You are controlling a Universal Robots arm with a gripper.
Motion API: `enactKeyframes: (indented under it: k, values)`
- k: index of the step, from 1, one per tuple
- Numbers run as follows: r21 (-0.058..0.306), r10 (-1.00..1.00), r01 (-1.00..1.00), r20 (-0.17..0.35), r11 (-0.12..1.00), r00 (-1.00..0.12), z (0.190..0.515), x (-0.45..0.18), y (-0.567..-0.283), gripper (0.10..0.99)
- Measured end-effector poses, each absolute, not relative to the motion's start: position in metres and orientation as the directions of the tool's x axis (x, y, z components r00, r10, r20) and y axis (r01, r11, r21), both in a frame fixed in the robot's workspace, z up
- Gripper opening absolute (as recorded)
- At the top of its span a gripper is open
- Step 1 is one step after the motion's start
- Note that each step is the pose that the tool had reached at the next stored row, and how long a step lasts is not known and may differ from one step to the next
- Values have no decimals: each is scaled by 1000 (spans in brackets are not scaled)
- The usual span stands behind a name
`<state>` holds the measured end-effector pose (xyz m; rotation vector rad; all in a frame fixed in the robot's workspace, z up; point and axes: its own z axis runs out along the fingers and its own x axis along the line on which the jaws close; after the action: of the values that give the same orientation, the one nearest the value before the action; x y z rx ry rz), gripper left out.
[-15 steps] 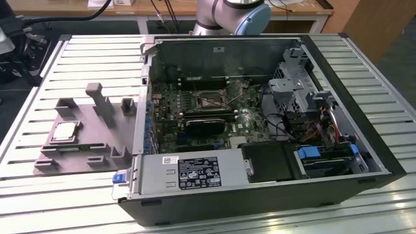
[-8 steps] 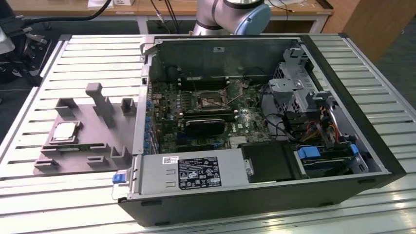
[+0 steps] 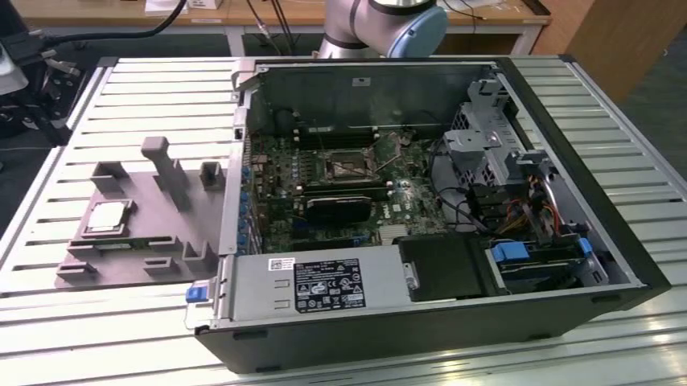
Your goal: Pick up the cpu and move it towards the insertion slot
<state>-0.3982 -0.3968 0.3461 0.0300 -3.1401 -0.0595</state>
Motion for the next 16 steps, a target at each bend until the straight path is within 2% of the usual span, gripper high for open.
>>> enactKeyframes:
  k: [16]
  values:
    - [38,-19,-19,-2,999,-1000,318,-400,-397,102]
